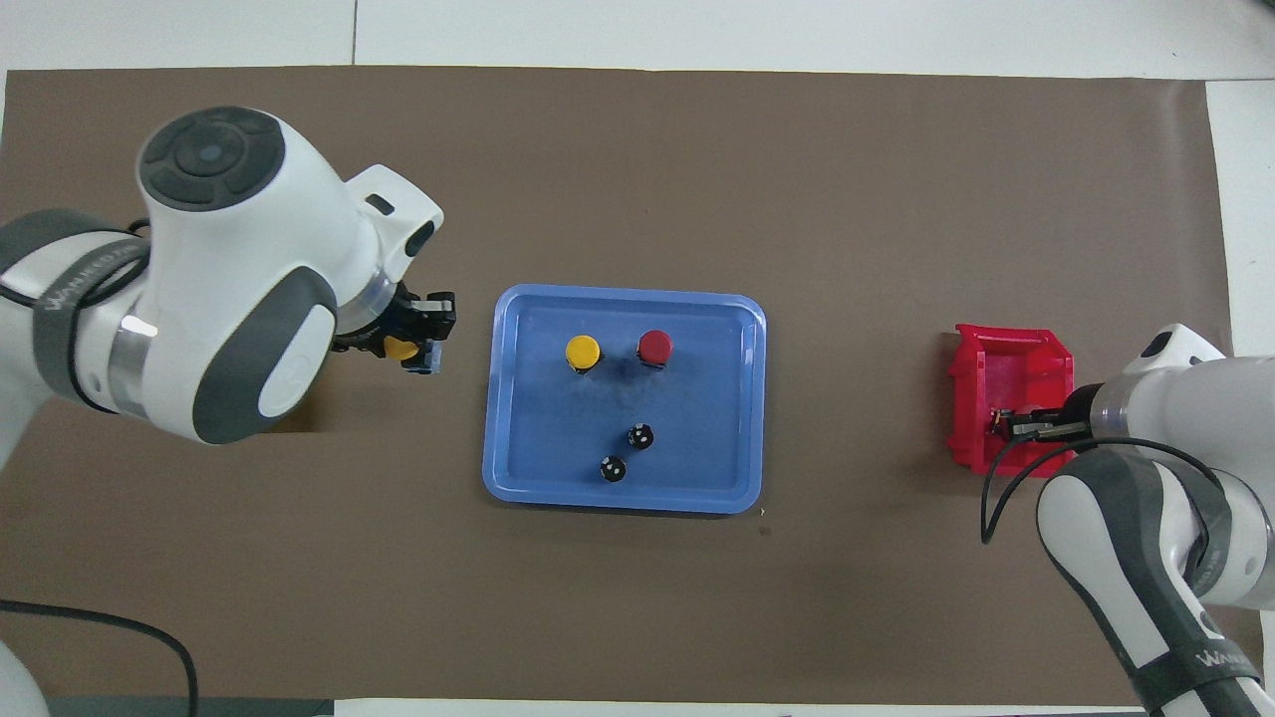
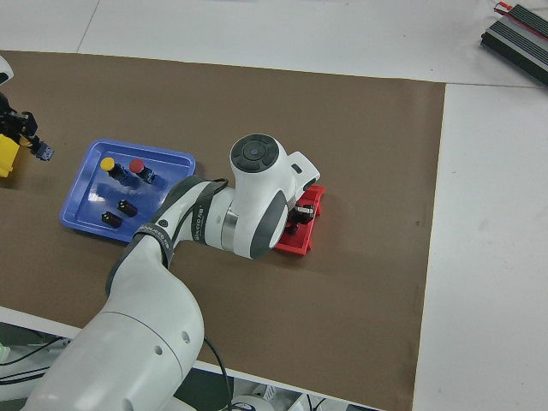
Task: Sort red and yellow buttons by color
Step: 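Carry the yellow button into the yellow bin with the left gripper and release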
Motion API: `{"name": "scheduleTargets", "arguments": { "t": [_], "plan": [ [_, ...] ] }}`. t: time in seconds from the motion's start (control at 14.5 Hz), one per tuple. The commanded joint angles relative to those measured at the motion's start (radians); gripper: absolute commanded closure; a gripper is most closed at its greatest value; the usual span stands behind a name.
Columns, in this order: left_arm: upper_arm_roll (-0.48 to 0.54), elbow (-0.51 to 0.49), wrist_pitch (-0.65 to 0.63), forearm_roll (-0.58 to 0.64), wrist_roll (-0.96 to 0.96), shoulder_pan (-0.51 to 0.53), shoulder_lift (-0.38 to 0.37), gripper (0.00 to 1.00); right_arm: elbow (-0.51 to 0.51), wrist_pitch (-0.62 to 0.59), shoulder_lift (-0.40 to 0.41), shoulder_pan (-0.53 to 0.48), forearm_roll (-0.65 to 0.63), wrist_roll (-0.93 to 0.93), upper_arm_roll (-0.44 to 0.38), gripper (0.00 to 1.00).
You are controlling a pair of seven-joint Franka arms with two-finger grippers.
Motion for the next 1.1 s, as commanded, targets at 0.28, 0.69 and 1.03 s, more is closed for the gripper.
{"name": "scheduleTargets", "arguments": {
  "t": [0.28, 0.69, 1.03],
  "plan": [
    [0.000, -0.008, -0.017, 0.058, 0.114, 0.282, 0.007, 0.98, -0.041, 0.052, -0.008, 0.005, 0.033, -0.047, 0.003, 0.69],
    [0.000, -0.227, 0.177, 0.058, 0.341, 0.369, -0.071, 0.97, 0.052, -0.044, 0.017, 0.004, 0.031, -0.062, 0.003, 0.46],
    [0.000, -0.356, 0.325, 0.058, 0.343, 0.369, -0.098, 0.97, 0.263, -0.218, 0.055, 0.017, 0.028, -0.007, 0.020, 0.36]
  ]
}}
